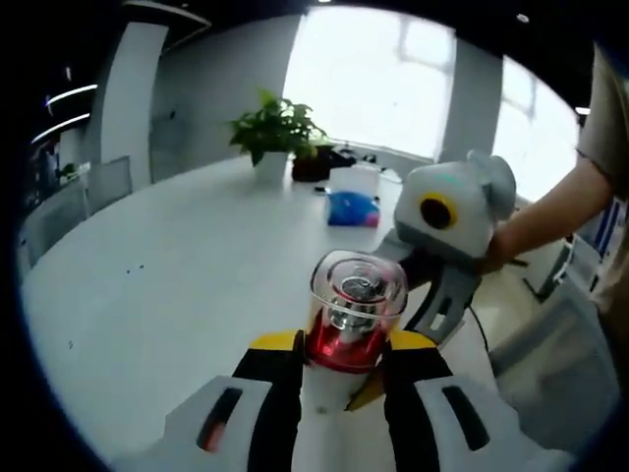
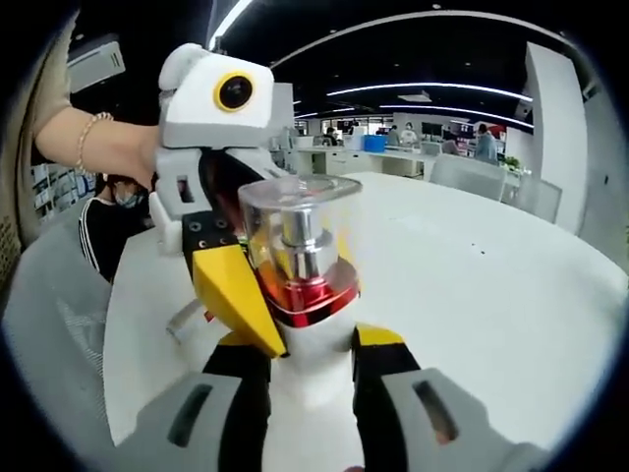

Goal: Arrange the skincare products in the storage area until every visible bottle or jar stands upright without overlapping.

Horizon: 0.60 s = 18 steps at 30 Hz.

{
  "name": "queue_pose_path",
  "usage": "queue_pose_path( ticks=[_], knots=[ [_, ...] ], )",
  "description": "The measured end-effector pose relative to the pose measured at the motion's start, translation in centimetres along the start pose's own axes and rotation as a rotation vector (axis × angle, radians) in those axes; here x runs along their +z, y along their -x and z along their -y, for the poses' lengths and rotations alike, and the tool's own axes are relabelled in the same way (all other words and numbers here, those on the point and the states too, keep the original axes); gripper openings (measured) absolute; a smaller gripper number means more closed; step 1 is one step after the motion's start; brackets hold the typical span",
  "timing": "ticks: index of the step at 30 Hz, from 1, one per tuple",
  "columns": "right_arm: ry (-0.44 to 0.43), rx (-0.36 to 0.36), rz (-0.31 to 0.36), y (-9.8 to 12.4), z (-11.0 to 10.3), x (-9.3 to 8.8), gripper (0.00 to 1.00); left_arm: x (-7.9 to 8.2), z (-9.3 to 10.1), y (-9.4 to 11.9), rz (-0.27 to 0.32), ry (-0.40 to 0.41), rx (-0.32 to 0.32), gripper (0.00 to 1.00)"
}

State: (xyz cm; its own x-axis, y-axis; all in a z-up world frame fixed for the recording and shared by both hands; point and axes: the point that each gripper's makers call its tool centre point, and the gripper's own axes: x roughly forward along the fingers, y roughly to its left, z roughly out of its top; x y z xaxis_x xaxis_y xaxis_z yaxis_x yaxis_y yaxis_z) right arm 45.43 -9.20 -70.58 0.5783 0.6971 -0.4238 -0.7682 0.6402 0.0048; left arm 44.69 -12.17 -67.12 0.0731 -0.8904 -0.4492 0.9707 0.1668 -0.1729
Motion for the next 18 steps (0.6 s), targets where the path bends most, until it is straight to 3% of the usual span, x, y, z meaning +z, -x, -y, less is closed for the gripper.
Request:
queue_pose_path(
  ticks=[6,10,12,18],
  knots=[
    [-0.032,0.012,-0.007,0.0,0.0,-0.1,0.32,-0.1,0.0,0.0,-0.001,0.008,0.001,0.28],
    [-0.059,0.014,-0.013,-0.1,-0.1,-0.2,0.33,-0.3,-0.1,0.1,-0.008,0.055,0.019,0.31],
    [-0.060,0.009,-0.054,-0.1,-0.2,-1.0,0.34,-0.6,-0.3,0.2,-0.012,0.058,0.033,0.34],
    [-0.102,-0.013,-0.053,0.3,-0.7,-1.4,0.49,-1.1,0.2,1.0,-0.003,0.098,0.047,0.39]
  ],
)
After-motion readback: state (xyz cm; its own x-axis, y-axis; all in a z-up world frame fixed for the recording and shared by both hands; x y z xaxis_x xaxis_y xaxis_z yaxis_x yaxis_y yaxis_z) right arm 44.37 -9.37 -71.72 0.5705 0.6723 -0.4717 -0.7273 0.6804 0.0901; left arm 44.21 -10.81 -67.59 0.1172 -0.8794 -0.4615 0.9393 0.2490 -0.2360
